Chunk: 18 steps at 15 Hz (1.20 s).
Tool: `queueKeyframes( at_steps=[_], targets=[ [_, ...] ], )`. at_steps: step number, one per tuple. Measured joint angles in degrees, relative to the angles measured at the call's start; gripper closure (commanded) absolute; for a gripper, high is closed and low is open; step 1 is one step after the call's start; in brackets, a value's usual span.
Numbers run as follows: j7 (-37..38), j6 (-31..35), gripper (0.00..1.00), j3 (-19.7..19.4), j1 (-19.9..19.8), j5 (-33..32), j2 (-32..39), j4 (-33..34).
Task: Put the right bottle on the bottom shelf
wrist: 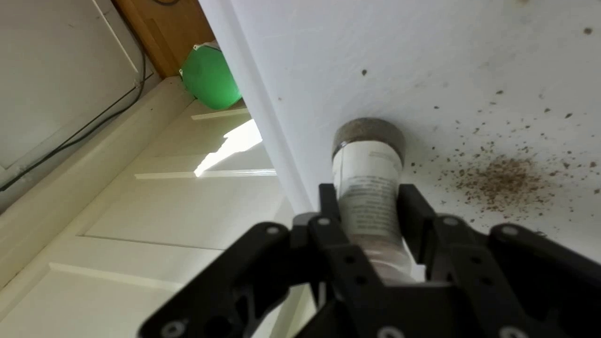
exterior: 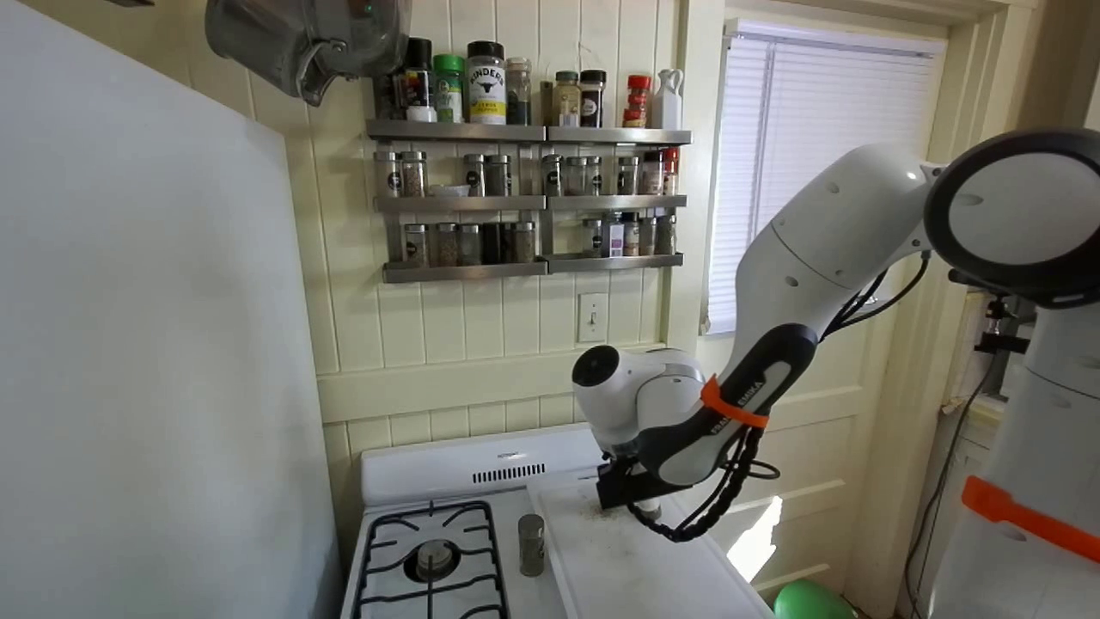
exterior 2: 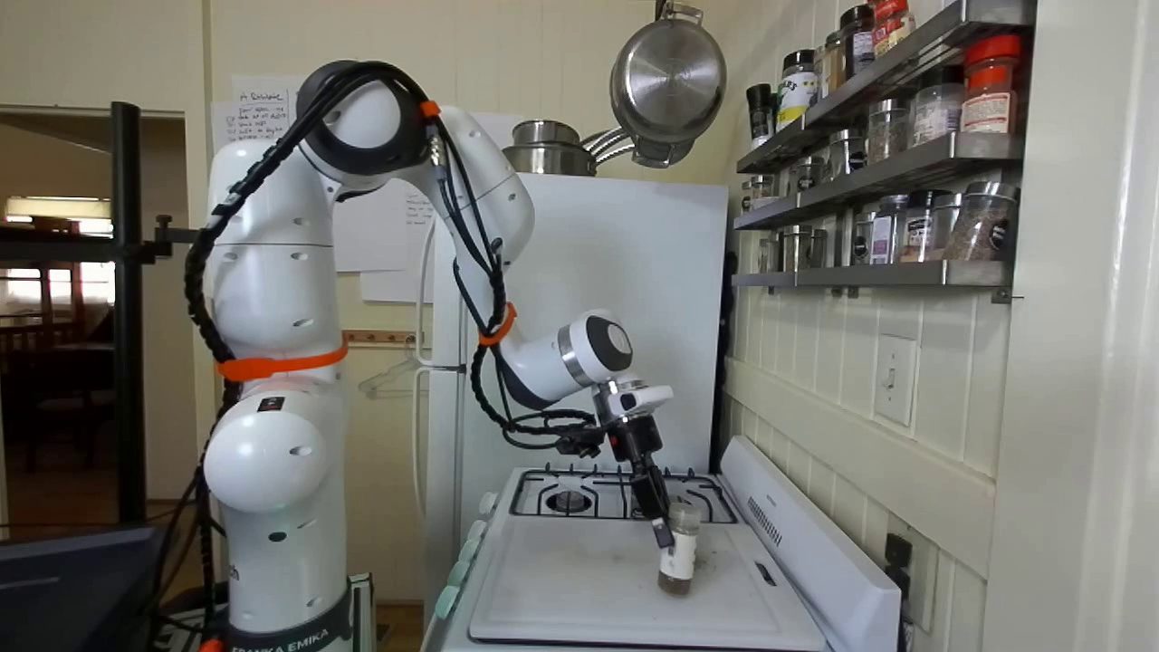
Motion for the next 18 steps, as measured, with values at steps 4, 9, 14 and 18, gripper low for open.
queueKeyframes(
  at_steps=[4, 9, 14, 18],
  targets=[
    [0.0, 0.0, 0.88, -0.3, 0.1, -0.4, 0.5, 0.5],
    [0.0, 0.0, 0.88, -0.3, 0.8, -1.2, 1.1, 1.4],
    [0.0, 0.0, 0.88, -0.4, 1.5, -3.5, 1.4, 3.1],
    [0.0, 1.4, 0.88, -0.6, 1.7, -6.5, 2.2, 4.8]
  ],
)
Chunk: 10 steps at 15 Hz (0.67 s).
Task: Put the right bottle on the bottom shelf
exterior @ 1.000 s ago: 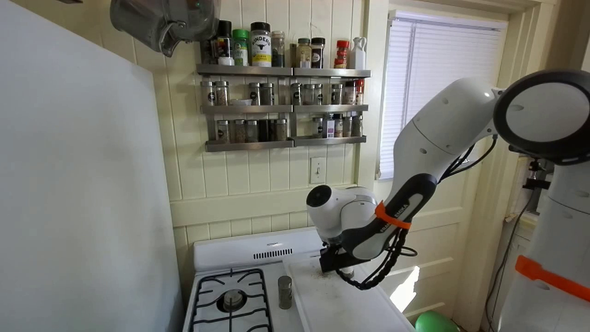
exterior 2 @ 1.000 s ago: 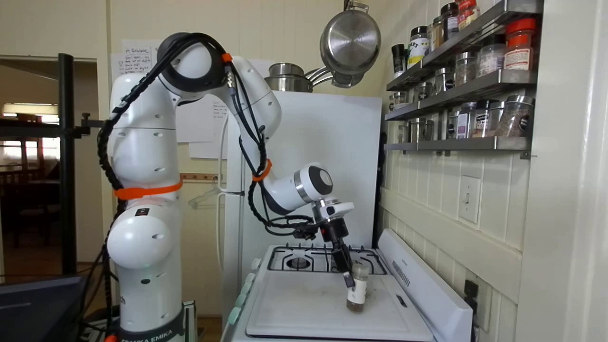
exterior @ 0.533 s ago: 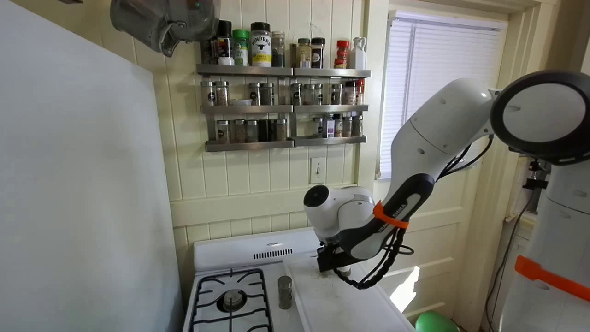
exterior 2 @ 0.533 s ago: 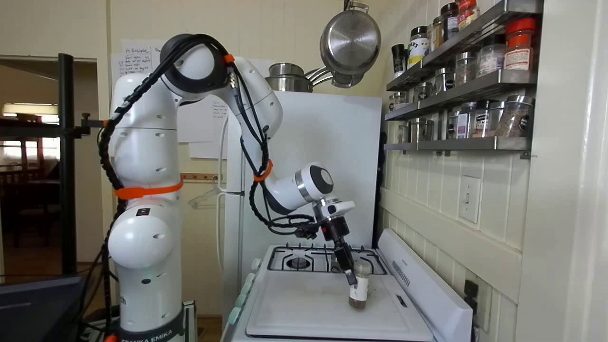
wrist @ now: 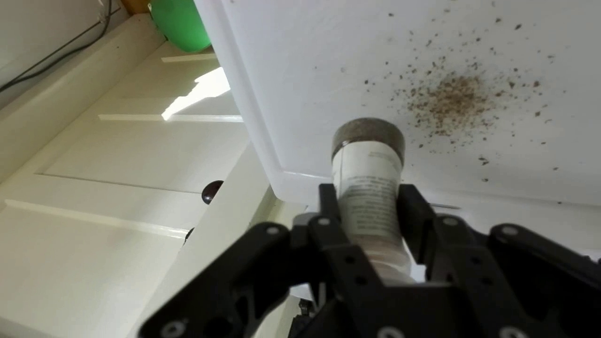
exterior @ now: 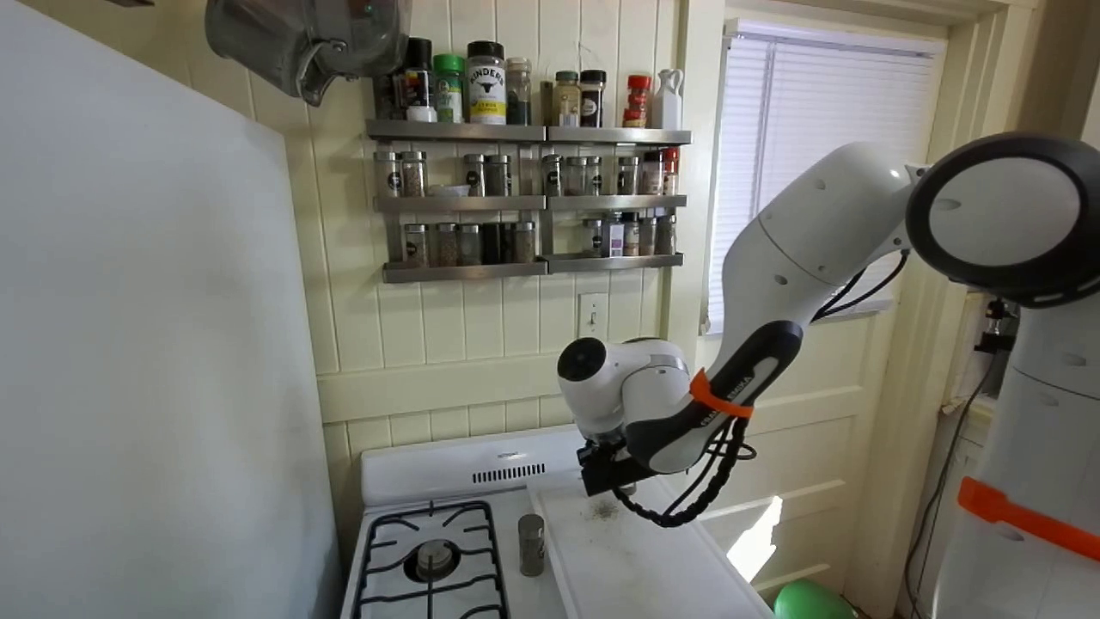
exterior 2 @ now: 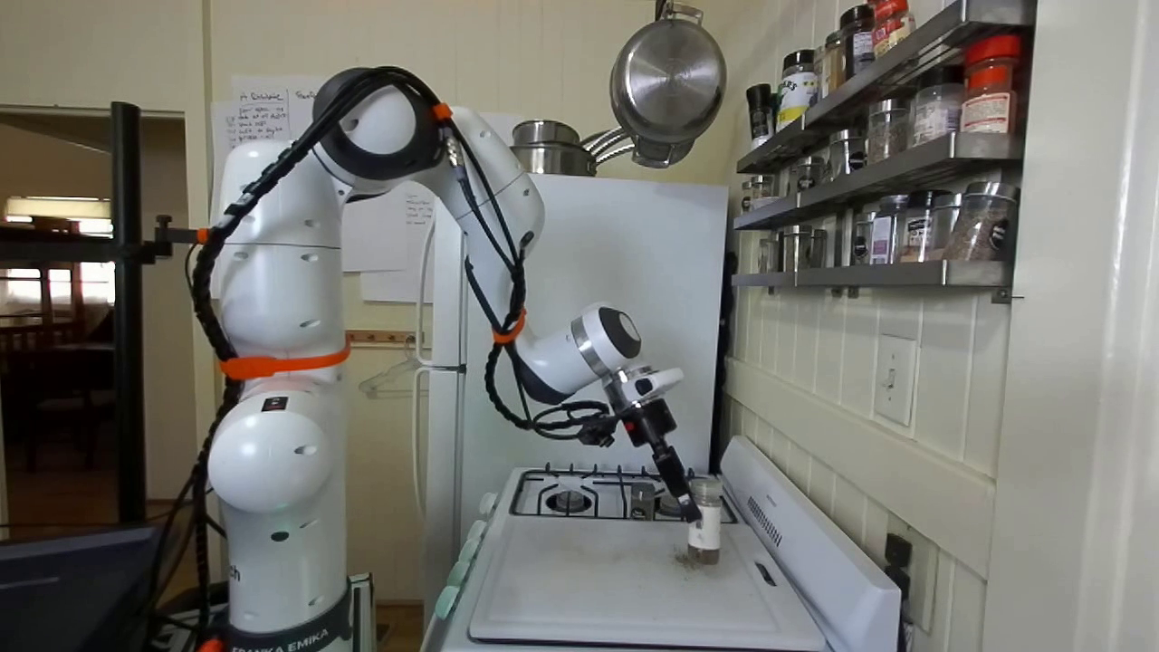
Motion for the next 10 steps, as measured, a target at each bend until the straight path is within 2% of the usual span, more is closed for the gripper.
queueKeyframes(
  at_steps=[10],
  targets=[
    [-1.4, 8.8, 0.88, -1.2, 0.2, -3.6, 5.2, 5.0]
  ],
)
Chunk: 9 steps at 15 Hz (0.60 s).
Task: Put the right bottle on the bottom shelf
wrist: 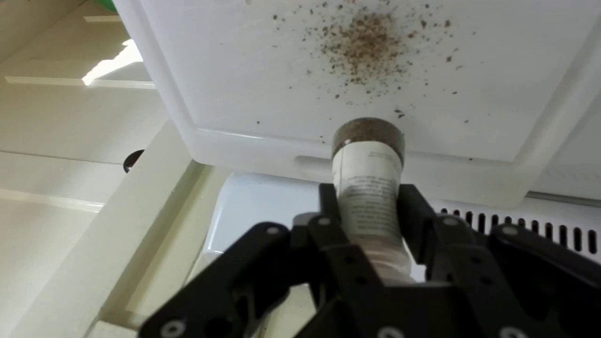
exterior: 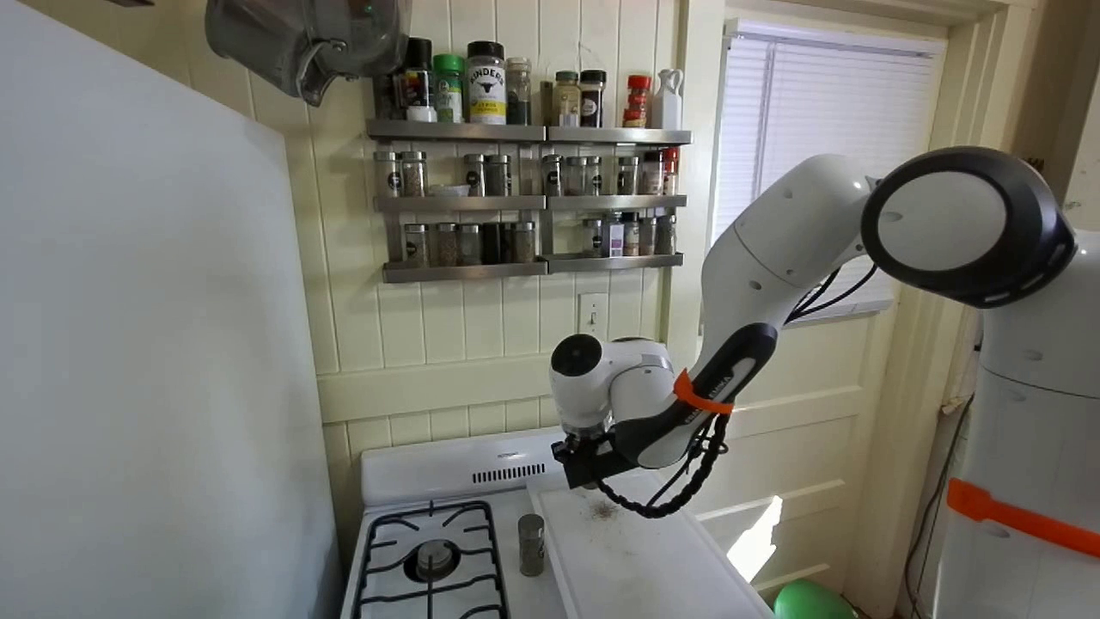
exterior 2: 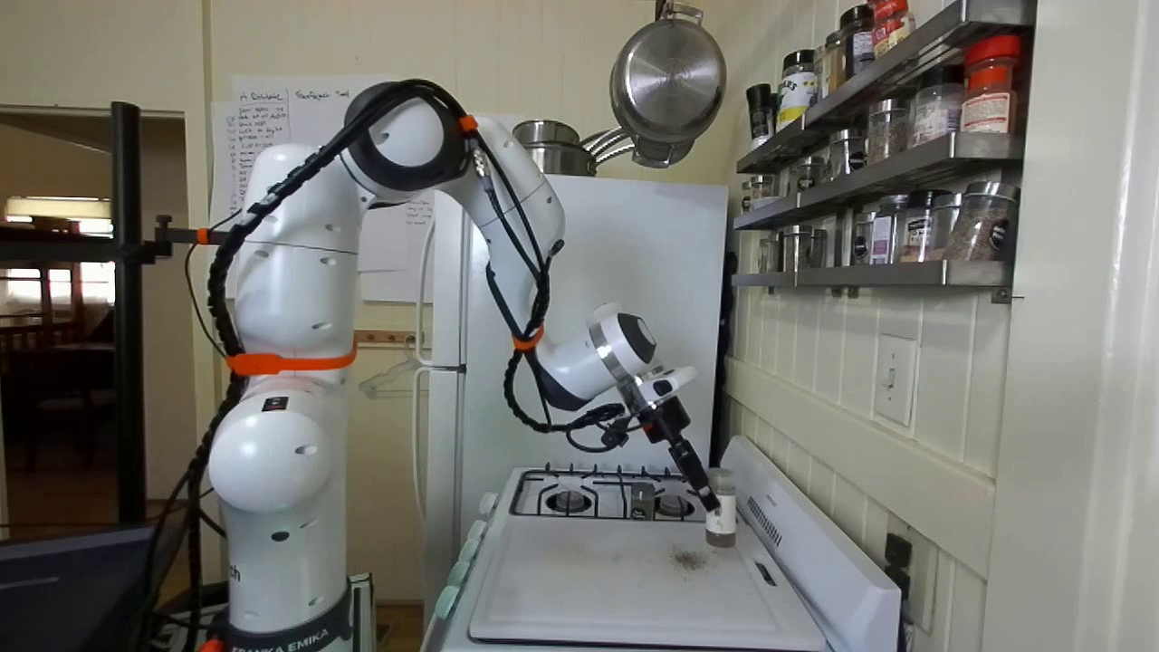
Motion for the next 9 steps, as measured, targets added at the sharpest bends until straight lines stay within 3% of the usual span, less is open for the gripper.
queueKeyframes(
  at_steps=[9],
  targets=[
    [0.2, 6.1, 0.88, 0.5, 0.4, 0.1, 5.7, 4.0]
  ],
)
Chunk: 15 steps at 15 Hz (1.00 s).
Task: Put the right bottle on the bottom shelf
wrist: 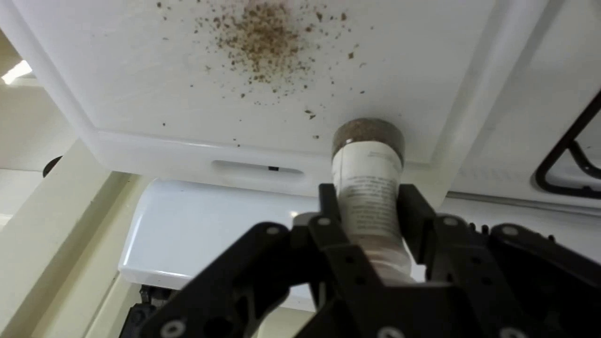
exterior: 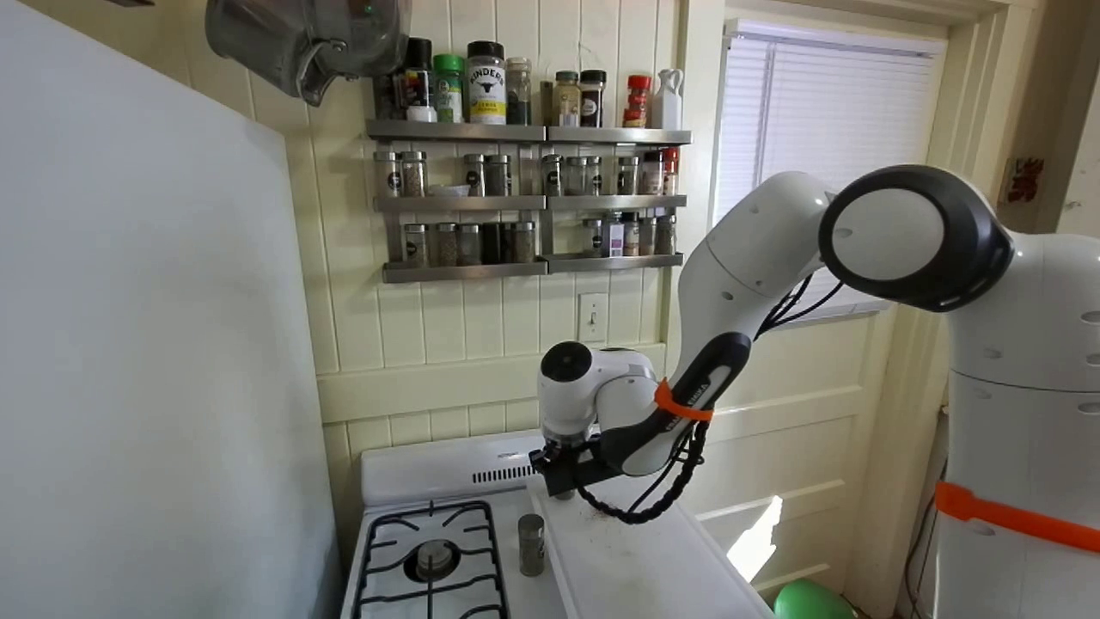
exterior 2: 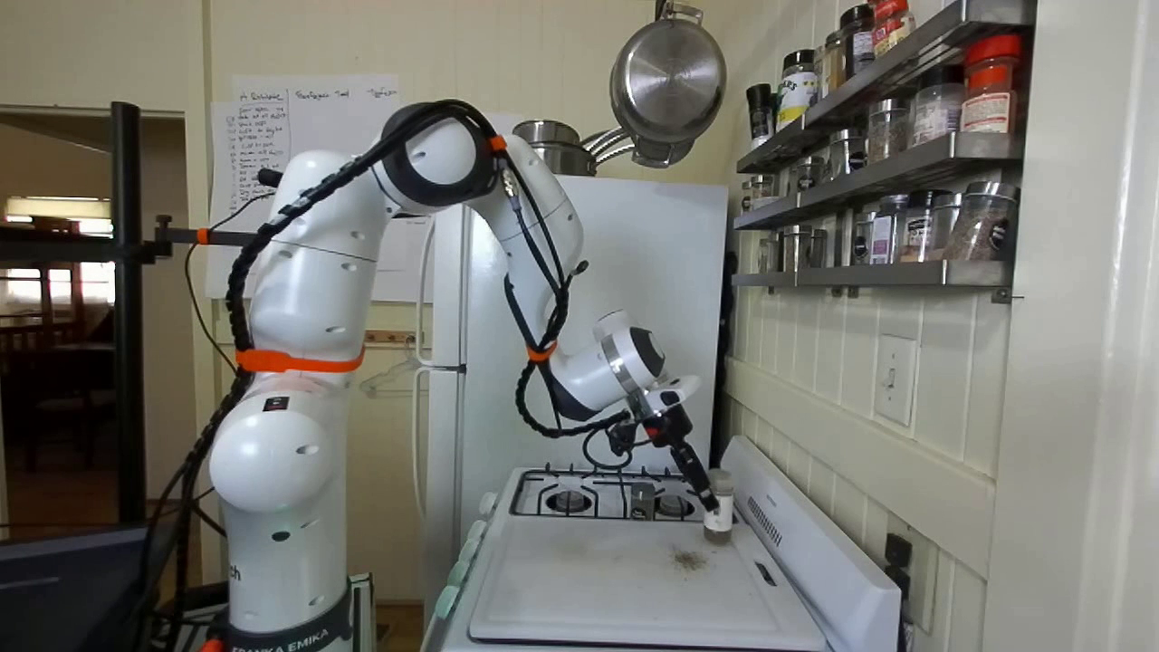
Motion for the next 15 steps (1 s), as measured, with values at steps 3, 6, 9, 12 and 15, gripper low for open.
queueKeyframes(
  at_steps=[3, 6, 9, 12, 15],
  targets=[
    [0.8, 0.0, 0.38, 0.3, 0.5, 0.0, 1.0, 0.8],
    [1.2, 0.0, 0.27, 0.5, 0.9, 0.0, 1.7, 1.6],
    [1.3, 0.0, 0.04, 0.7, 1.2, 0.0, 2.3, 1.8],
    [1.3, 0.0, 0.00, 0.8, 1.5, 0.0, 2.6, 1.9],
    [1.3, -0.1, 0.00, 0.8, 1.7, 0.0, 2.8, 1.9]
  ],
)
